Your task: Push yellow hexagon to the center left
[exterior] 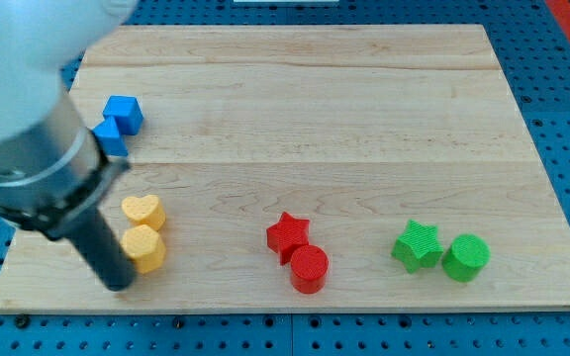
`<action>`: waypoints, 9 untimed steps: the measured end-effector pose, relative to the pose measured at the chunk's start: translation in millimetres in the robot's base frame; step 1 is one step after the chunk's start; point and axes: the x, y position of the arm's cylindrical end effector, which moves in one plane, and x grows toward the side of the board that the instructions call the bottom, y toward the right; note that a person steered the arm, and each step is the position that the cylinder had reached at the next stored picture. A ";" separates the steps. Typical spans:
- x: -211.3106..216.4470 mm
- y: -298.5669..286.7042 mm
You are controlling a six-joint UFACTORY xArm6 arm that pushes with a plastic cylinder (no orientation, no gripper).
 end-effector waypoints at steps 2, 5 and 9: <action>-56.1 24.3; -74.6 6.8; -138.5 89.9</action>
